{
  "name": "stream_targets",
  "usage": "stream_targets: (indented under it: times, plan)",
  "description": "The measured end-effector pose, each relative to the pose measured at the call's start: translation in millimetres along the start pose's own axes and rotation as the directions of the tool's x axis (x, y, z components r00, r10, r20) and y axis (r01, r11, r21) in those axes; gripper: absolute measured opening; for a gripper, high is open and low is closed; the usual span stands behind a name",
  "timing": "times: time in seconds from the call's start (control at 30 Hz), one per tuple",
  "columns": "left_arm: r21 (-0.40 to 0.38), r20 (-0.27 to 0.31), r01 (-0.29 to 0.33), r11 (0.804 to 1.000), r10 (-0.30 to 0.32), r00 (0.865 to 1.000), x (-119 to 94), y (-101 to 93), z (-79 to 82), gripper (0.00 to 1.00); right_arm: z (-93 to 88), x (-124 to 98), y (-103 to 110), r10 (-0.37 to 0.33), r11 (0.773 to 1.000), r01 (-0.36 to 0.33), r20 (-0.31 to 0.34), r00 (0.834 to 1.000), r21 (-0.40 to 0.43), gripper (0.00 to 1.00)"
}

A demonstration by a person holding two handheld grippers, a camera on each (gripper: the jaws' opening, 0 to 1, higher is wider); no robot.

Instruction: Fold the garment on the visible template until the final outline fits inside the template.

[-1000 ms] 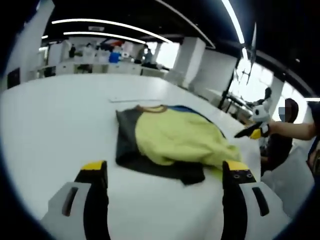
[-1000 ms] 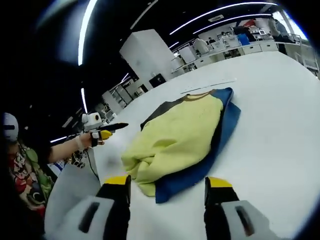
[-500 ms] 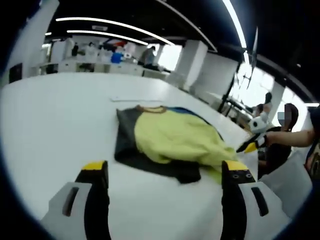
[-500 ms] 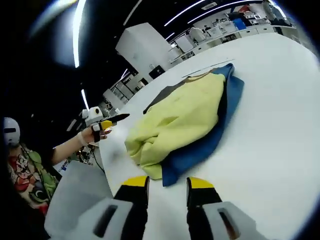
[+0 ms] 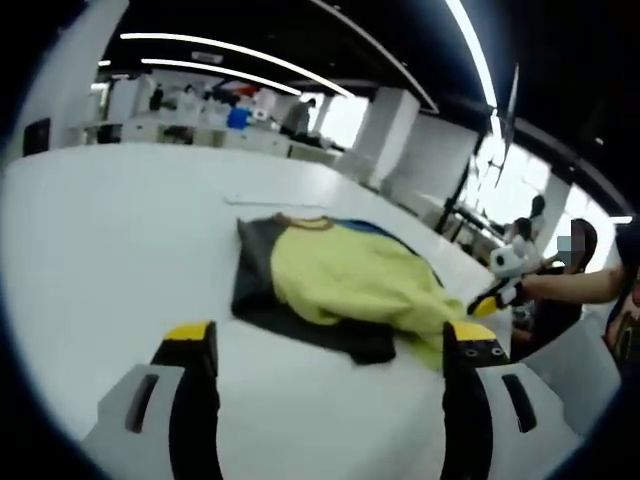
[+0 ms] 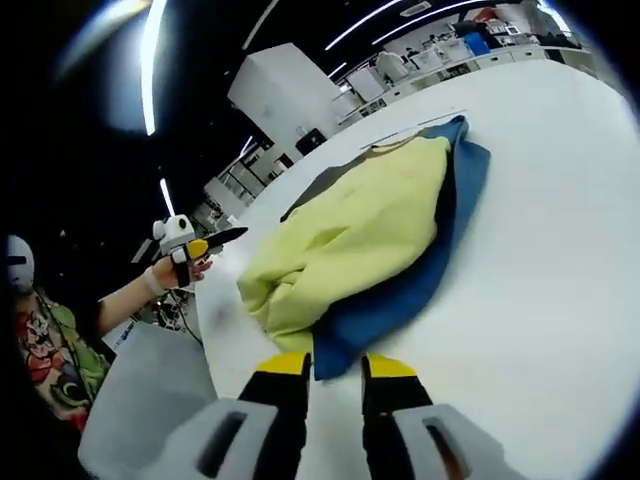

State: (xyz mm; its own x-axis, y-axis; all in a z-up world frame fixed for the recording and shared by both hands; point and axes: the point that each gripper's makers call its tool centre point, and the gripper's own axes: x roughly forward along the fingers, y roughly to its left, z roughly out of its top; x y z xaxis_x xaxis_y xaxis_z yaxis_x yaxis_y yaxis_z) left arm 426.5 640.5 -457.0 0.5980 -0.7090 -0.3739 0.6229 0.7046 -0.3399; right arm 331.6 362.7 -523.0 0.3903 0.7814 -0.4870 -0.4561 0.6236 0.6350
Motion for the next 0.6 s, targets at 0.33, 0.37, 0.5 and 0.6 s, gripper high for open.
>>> stream_targets:
  times: [0.33, 0.37, 0.5, 0.6]
  plan:
    - [-0.004, -0.004, -0.002, 1.0, 0.002, 1.0, 0.5, 1.2, -2.5, 0.88, 2.0, 3.8, -5.5, -0.017, 0.999, 0.017, 0.011, 1.0, 0.039, 0.0]
    - [-0.006, -0.002, -0.002, 1.0, 0.002, 1.0, 0.4, 1.3, -2.4, 0.88, 3.0, 2.4, -5.6, -0.018, 0.999, 0.018, 0.014, 1.0, 0.041, 0.0]
    - [-0.01, -0.003, -0.005, 1.0, 0.005, 1.0, 0.2, 2.5, -3.3, 0.88, 10.5, -7.0, -4.2, -0.016, 0.999, 0.015, 0.029, 0.999, 0.046, 0.0]
    - [-0.009, -0.003, -0.003, 1.0, 0.002, 1.0, 0.1, 2.1, -3.5, 0.87, 14.8, -16.1, -2.3, -0.014, 0.999, 0.014, 0.017, 1.0, 0.034, 0.0]
